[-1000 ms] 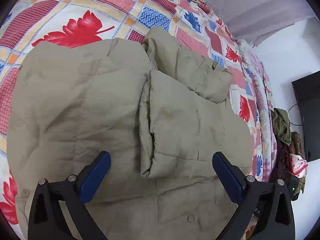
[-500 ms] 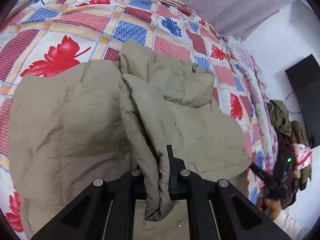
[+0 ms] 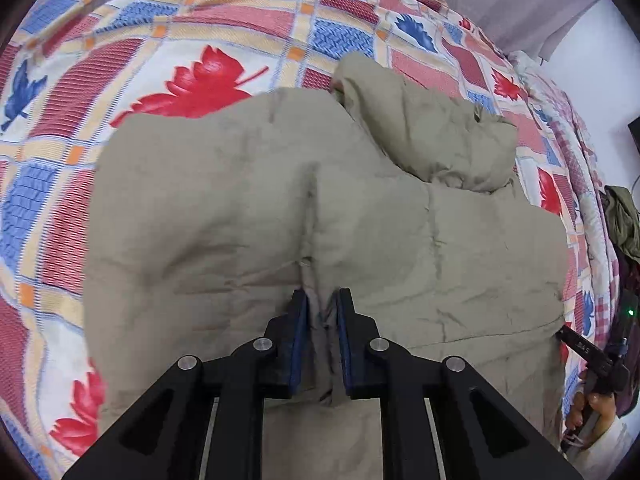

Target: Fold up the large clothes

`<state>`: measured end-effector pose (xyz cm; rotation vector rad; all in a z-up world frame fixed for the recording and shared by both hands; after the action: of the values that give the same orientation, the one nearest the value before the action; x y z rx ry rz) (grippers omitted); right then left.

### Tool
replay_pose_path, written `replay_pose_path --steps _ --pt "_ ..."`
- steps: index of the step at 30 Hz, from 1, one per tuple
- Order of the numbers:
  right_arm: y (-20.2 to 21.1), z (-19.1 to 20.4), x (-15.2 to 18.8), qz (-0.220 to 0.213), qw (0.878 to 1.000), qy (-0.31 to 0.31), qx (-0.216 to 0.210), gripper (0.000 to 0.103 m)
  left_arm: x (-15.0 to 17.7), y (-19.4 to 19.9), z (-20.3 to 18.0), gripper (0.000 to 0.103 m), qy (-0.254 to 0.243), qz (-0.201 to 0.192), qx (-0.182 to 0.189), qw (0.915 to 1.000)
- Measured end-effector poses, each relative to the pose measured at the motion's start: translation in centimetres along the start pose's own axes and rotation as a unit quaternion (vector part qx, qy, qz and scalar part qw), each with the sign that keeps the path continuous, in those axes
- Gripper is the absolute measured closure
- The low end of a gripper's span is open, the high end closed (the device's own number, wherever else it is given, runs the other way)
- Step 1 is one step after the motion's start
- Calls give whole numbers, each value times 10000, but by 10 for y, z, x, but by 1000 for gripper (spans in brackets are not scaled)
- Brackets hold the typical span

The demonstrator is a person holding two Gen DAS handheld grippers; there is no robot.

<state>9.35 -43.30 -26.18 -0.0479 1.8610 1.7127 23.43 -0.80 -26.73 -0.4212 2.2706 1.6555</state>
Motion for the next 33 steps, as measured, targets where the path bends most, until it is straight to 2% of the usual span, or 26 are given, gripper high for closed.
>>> replay_pose_path --steps 2,5,7,9,11,13,15,16,18,20,24,25,27,29,33 --pt "11 -2 2 89 9999 -84 -116 89 -7 15 11 87 -10 -153 -198 9997" --pt "28 -5 20 429 9981 -203 -386 88 -12 33 19 87 30 -315 -185 9993" --pt "41 -9 32 512 9975 -211 -437 88 -13 39 13 87 -152 -398 -245 9988" --pt "58 -17 29 227 9987 -267 -361 88 -14 39 -1 87 -362 -439 -268 9980" --pt "70 -26 13 -155 9986 -415 -278 88 -16 34 -21 87 -468 -451 -133 9978" --pt "71 -34 -6 -330 9973 -628 -213 88 -19 27 -36 87 -469 -487 -17 9977" --pt "60 -37 -28 -328 9948 -900 -350 88 -24 16 -46 87 -362 -577 -74 9977" --pt "56 -35 -37 -385 9936 -970 -432 88 -27 8 -47 87 -350 -648 -234 9970" --pt "48 -21 -56 -535 9921 -917 -672 88 -28 -12 -44 87 -340 -611 -596 9958" --pt "37 -5 -66 -556 9924 -753 -799 88 -26 -33 -38 87 -290 -483 -742 9957" --pt "-13 9 -71 -249 9972 -539 -462 88 -24 -59 -35 87 -385 -460 -660 9960" --pt "-28 4 -69 -138 9974 -605 -378 89 -24 -63 -36 87 -449 -460 -648 9958" --pt "-47 -6 -65 -76 9950 -879 -465 89 -23 -66 -39 87 -531 -482 -670 9952" --pt "-54 -12 -65 -199 9938 -980 -488 89 -22 -69 -39 87 -546 -506 -689 9948" --pt "-53 -10 -63 -293 9962 -684 -459 88 -22 -63 -39 87 -584 -479 -755 9943"
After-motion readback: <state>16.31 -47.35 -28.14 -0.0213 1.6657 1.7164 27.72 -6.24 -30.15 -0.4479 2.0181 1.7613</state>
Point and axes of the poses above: each gripper's, at about its wrist camera, not at the fingertips, and y roughly against the way its jaws point, z to its left, x to its underside, the point moved 6 cm from there along -y, roughly the way its jaws point, and after that the axes turned 6 degrees about -z, right-handed, at the moved point
